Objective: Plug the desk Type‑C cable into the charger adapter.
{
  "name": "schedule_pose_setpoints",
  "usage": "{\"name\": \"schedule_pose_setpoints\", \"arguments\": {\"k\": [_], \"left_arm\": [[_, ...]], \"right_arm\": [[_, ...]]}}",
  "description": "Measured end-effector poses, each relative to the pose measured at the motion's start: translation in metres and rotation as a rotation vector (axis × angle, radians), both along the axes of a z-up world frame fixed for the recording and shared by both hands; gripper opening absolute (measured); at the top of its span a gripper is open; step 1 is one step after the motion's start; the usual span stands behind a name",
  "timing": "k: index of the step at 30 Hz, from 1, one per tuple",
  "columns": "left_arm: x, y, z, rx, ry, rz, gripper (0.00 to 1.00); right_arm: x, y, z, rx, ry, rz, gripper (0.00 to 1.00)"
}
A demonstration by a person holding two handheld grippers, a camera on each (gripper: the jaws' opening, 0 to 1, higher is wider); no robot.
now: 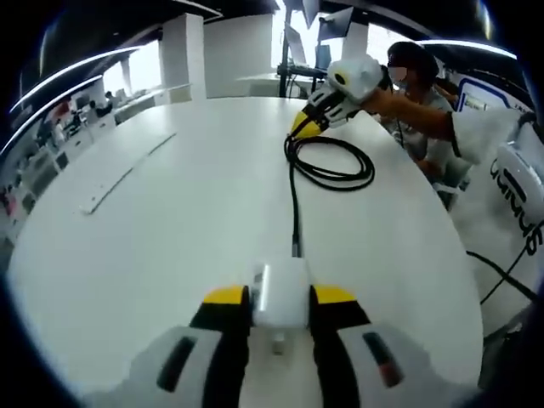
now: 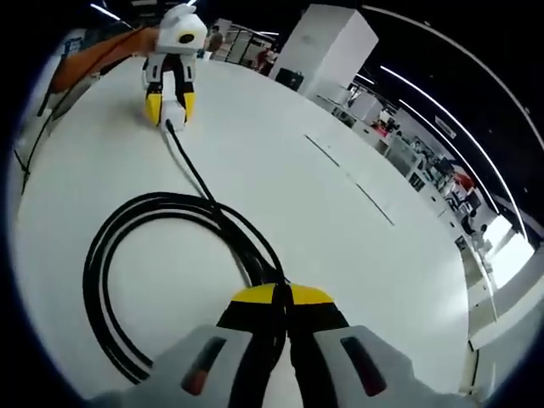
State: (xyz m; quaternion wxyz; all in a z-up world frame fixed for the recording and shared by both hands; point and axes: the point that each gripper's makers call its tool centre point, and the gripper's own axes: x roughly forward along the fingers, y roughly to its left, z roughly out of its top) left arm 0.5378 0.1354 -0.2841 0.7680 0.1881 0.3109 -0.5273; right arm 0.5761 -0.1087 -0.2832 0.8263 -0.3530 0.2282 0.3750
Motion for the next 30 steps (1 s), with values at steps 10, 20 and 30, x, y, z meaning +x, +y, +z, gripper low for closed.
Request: {"name": "schedule_pose_setpoints", "arguments": {"k": [10, 20, 30], "left_arm": [[0.015, 0.005, 0.001, -0.018, -0.020, 0.009, 0.26], [0.013, 0.017, 0.011, -0.121, -0.069, 0.109, 0.38], [-0.006, 0.036, 0.036, -0.323, -0.225, 0.319, 0.44]], "right_arm": [[0.016, 0.003, -0.003, -0.004, -0.033, -0.005, 0.06], [0.015, 0.005, 0.011, 0.116, -0.079, -0.034, 0.17], [-0.016, 0.010, 0.046, 0.443, -0.106, -0.060, 0.24]]}}
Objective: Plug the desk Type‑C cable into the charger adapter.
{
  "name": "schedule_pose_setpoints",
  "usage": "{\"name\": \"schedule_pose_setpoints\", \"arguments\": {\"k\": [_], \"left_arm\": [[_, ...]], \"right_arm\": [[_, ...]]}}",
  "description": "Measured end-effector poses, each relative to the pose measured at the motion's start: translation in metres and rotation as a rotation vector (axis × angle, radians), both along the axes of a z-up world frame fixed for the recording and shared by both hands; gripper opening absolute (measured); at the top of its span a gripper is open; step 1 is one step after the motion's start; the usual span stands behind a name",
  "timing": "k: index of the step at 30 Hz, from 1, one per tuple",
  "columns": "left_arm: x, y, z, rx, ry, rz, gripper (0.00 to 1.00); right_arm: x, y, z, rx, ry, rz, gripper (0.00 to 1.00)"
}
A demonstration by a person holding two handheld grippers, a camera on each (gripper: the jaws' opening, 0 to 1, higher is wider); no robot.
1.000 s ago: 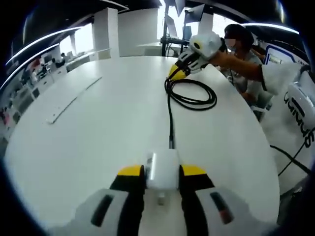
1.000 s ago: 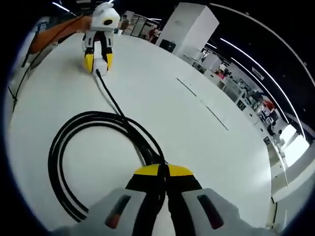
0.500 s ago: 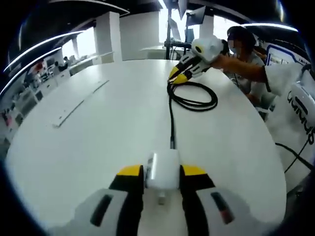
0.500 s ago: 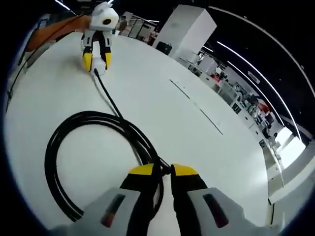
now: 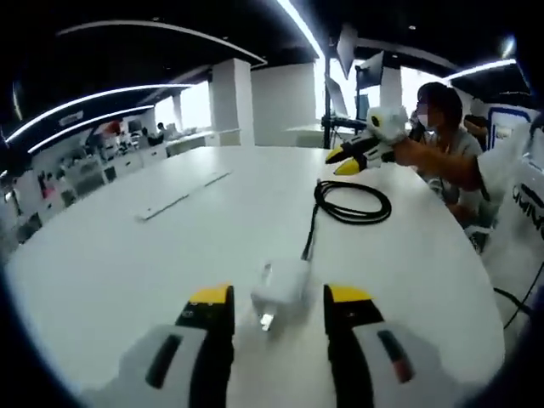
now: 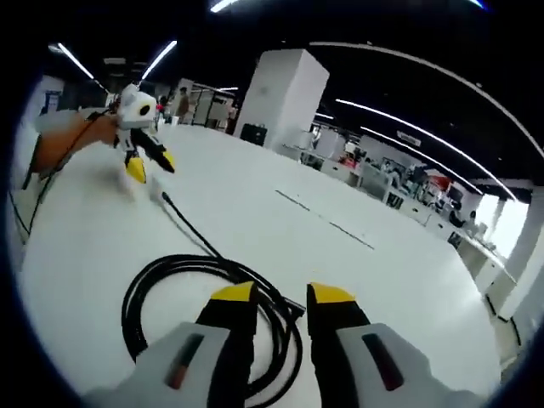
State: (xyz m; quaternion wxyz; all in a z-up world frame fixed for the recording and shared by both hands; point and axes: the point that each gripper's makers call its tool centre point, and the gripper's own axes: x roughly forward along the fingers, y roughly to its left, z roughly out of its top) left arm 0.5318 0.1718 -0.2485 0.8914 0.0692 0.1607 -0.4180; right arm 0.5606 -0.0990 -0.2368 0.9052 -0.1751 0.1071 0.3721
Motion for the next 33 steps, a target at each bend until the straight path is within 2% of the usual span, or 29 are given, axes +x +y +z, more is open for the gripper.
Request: {"name": "schedule_pose_setpoints", "arguments": {"k": [3, 4, 6, 7, 13, 17, 19, 20, 24, 26, 28, 30, 33], "left_arm": [[-0.015, 0.004, 0.003, -0.029, -0.023, 0.060, 0.55], [-0.016, 0.004, 0.004, -0.039, -0.027, 0.070, 0.58], [-0.026, 0.007, 0.008, -0.077, -0.039, 0.099, 0.58], [-0.034, 0.009, 0.011, -0.103, -0.063, 0.121, 0.58], [-0.064, 0.014, 0.013, -0.098, -0.127, 0.183, 0.58], [-0.081, 0.015, 0.020, -0.141, -0.154, 0.223, 0.59], [-0.088, 0.021, 0.021, -0.139, -0.168, 0.259, 0.60], [-0.092, 0.020, 0.023, -0.141, -0.188, 0.272, 0.61], [-0.106, 0.020, 0.022, -0.165, -0.198, 0.303, 0.65], [-0.115, 0.023, 0.022, -0.191, -0.219, 0.350, 0.65], [-0.122, 0.027, 0.020, -0.199, -0.221, 0.396, 0.66], [-0.129, 0.027, 0.019, -0.223, -0.219, 0.427, 0.71], [-0.140, 0.023, 0.009, -0.215, -0.178, 0.438, 0.75]], "right_arm": [[-0.009, 0.001, 0.004, 0.089, -0.003, -0.006, 0.30], [-0.010, 0.001, 0.004, 0.096, -0.002, -0.006, 0.31], [-0.021, 0.002, 0.005, 0.121, -0.011, -0.006, 0.34], [-0.025, 0.000, 0.008, 0.152, -0.031, -0.016, 0.35], [-0.044, -0.010, 0.014, 0.257, -0.058, -0.062, 0.42], [-0.059, -0.014, 0.017, 0.275, -0.077, -0.088, 0.48], [-0.066, -0.016, 0.019, 0.282, -0.095, -0.106, 0.50], [-0.069, -0.017, 0.020, 0.287, -0.107, -0.111, 0.51], [-0.081, -0.021, 0.022, 0.312, -0.121, -0.134, 0.51], [-0.090, -0.022, 0.022, 0.319, -0.139, -0.151, 0.51], [-0.095, -0.024, 0.024, 0.309, -0.173, -0.174, 0.52], [-0.099, -0.026, 0.022, 0.316, -0.179, -0.185, 0.55], [-0.103, -0.029, 0.019, 0.339, -0.177, -0.206, 0.57]]}}
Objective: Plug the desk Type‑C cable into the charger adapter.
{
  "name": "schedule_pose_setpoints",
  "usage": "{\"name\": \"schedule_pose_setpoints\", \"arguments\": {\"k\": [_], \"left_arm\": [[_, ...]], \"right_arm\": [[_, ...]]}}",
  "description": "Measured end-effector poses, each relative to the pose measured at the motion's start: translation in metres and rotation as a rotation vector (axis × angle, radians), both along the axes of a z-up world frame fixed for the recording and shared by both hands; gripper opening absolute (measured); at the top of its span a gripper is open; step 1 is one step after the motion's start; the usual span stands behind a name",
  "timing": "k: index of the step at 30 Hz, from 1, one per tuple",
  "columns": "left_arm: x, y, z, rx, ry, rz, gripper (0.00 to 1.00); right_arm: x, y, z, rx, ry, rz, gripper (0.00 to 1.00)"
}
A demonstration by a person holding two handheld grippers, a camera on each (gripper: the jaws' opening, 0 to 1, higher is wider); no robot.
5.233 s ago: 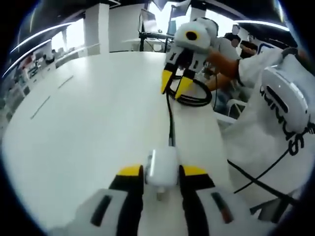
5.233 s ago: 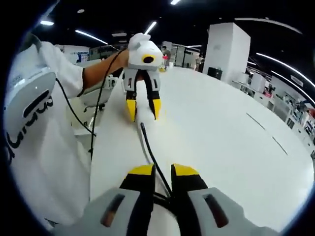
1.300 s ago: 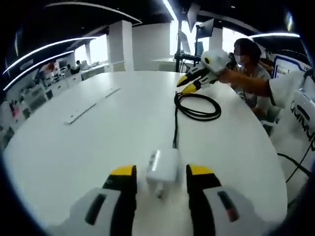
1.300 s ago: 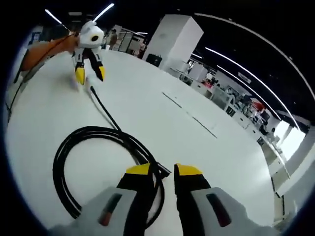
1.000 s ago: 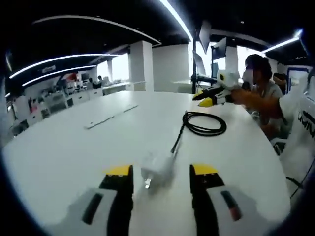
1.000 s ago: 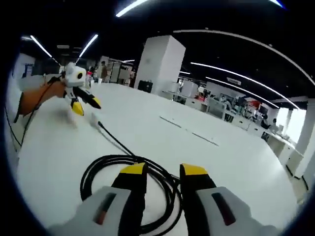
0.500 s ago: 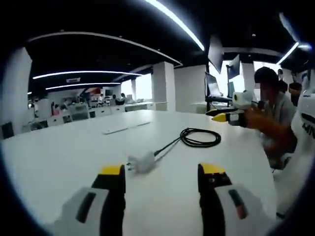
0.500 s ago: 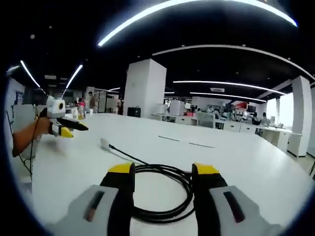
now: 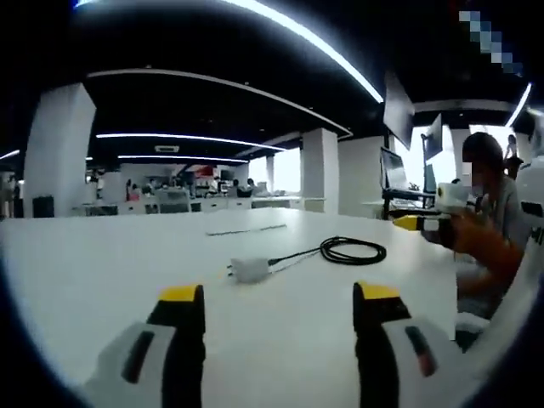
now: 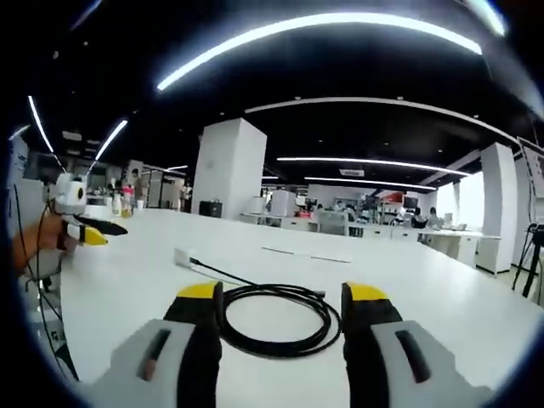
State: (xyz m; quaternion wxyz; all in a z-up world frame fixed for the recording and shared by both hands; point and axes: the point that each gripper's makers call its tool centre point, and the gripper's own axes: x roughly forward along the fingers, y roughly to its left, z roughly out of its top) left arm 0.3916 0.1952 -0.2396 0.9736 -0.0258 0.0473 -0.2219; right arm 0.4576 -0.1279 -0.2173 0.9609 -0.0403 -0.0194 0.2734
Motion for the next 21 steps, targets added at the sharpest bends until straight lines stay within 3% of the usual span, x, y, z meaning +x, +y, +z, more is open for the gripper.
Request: {"name": "schedule_pose_setpoints", "arguments": {"k": [6, 7, 8, 11, 21], "left_arm": [[-0.009, 0.002, 0.000, 0.033, -0.005, 0.045, 0.81], [-0.011, 0.003, 0.002, 0.039, -0.016, 0.054, 0.81], [-0.016, 0.005, 0.011, 0.009, -0.074, 0.085, 0.81], [-0.018, 0.010, 0.018, 0.001, -0.116, 0.129, 0.82], [-0.020, 0.007, 0.017, -0.004, -0.100, 0.161, 0.92]], "right_arm": [[-0.006, -0.006, -0.005, 0.042, 0.008, -0.034, 0.65], [-0.006, -0.006, -0.005, 0.044, 0.011, -0.035, 0.67], [-0.013, -0.007, -0.008, 0.051, 0.024, -0.046, 0.69], [-0.020, -0.006, -0.006, 0.049, 0.019, -0.046, 0.72], [-0.033, -0.003, -0.006, 0.049, 0.020, -0.064, 0.82]]}}
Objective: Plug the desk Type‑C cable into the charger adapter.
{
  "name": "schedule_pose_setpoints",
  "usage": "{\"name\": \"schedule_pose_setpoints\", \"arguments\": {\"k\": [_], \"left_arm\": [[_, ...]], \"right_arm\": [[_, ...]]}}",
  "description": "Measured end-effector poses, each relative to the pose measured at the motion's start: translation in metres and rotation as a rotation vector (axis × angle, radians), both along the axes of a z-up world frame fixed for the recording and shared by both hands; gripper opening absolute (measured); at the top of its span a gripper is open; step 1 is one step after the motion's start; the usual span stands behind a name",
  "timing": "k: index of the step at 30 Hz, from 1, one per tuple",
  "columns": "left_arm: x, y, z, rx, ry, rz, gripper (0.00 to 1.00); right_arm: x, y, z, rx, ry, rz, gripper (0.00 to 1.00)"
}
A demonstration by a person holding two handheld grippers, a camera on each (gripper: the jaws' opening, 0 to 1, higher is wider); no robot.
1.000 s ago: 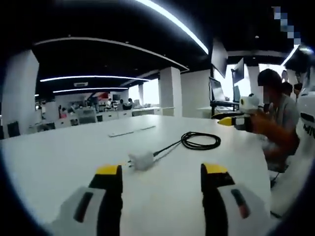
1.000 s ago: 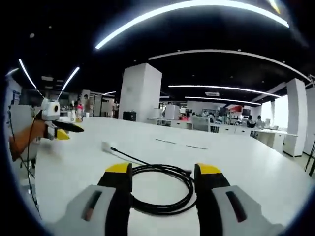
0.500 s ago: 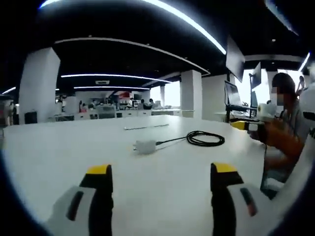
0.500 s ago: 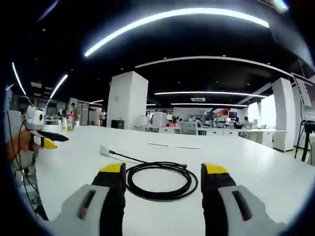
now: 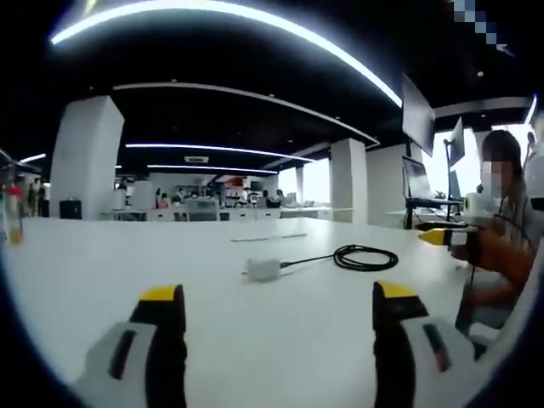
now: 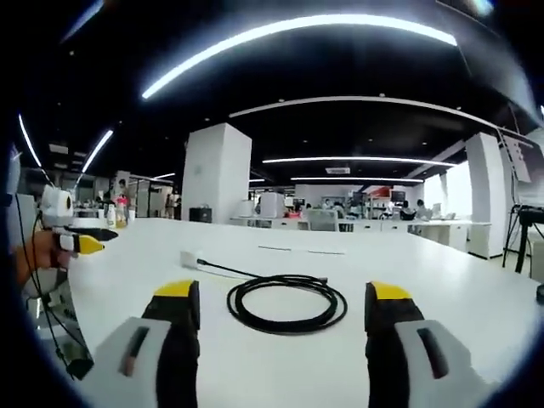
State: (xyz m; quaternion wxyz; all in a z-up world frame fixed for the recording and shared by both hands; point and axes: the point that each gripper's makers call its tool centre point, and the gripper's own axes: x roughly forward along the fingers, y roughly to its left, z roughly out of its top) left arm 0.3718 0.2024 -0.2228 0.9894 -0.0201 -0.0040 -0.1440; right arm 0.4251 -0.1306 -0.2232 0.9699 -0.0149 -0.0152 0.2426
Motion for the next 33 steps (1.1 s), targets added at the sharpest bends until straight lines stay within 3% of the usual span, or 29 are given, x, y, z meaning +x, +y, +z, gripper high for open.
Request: {"name": "schedule_pose_setpoints", "arguments": {"k": [1, 2, 7, 15, 33], "left_arm": [[-0.001, 0.001, 0.003, -0.005, -0.014, 0.009, 0.92], [-0.001, 0.002, 0.012, -0.022, -0.064, 0.017, 0.93], [-0.002, 0.005, 0.008, -0.013, -0.034, 0.034, 1.00], [-0.002, 0.005, 0.003, -0.035, -0.016, 0.035, 1.00], [-0.006, 0.009, -0.001, -0.032, -0.003, 0.044, 1.00]], "right_arm": [[0.000, 0.000, 0.000, -0.001, 0.002, -0.001, 0.84], [-0.001, 0.000, -0.002, -0.002, 0.006, -0.003, 0.86], [-0.002, -0.003, -0.006, 0.011, 0.023, -0.021, 0.92], [-0.003, 0.000, -0.010, 0.013, 0.041, -0.014, 1.00], [-0.006, -0.001, -0.011, 0.010, 0.049, -0.020, 1.00]]}}
